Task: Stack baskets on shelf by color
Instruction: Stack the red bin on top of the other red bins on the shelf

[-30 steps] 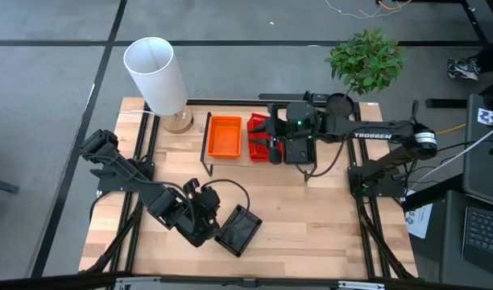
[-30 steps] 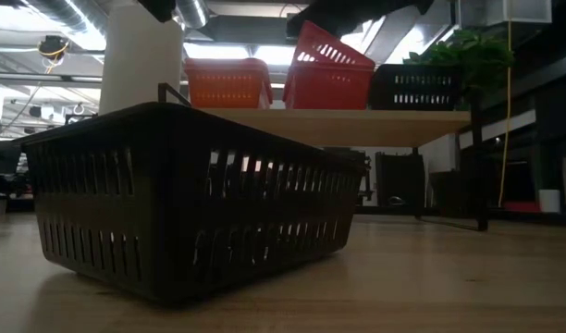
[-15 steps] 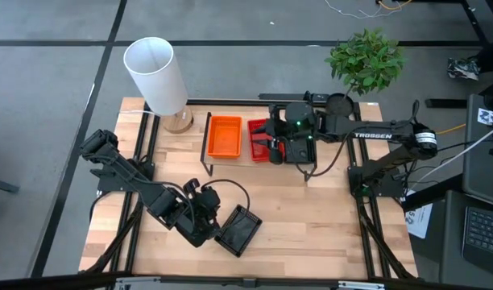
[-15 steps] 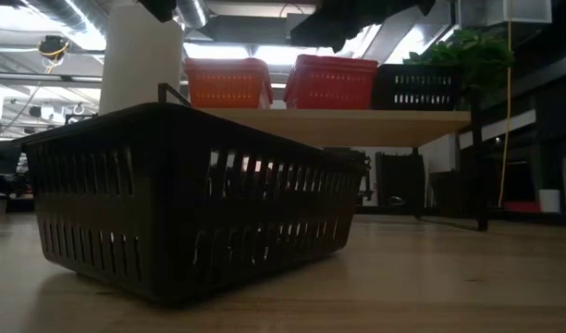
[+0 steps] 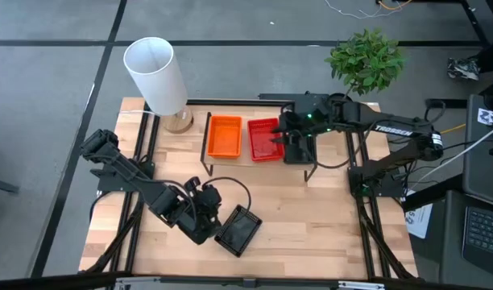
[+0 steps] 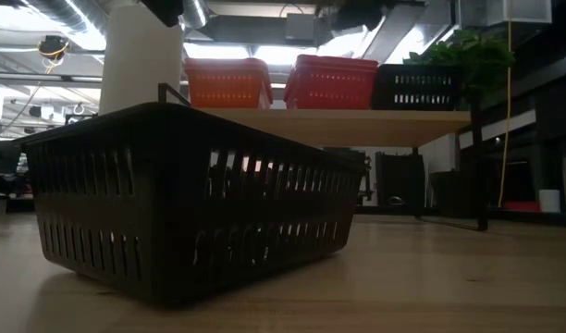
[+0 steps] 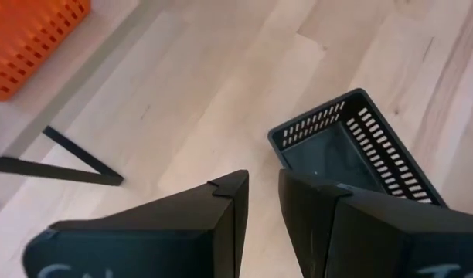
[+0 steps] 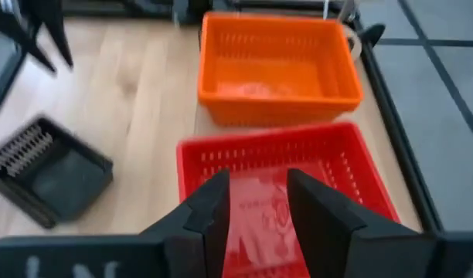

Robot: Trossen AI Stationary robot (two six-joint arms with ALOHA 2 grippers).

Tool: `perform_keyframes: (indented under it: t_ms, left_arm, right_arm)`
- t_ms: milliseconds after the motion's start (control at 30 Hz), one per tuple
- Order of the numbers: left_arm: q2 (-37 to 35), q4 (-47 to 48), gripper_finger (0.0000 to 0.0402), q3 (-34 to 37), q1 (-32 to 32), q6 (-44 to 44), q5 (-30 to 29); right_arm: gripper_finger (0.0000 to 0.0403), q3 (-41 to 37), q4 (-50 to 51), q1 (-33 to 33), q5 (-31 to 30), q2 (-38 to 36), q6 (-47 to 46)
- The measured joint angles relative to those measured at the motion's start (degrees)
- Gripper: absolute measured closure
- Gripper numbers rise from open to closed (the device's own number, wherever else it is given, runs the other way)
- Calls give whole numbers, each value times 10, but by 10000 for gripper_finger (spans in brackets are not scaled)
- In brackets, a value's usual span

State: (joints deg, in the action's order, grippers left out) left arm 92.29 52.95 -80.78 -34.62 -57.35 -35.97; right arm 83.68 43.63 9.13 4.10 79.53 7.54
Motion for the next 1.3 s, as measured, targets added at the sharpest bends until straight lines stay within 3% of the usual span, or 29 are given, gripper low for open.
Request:
perform_keyframes:
  t_ms: [333,700,1000,1300]
  left_arm:
    - [0,-6,336,0,9,-21,6]
    - [0,-7,336,0,-3,3,19]
    - [0,-7,336,0,-54,25,-38]
    - [0,-7,336,0,-52,25,-40]
  right_arm:
    - [273,-31,42,0,-2,1,63]
    - [273,-84,-77,-4,-52,43,50]
    - [273,-84,-116,-25,-51,75,43]
    - [273,-83,-183,-34,-56,104,29]
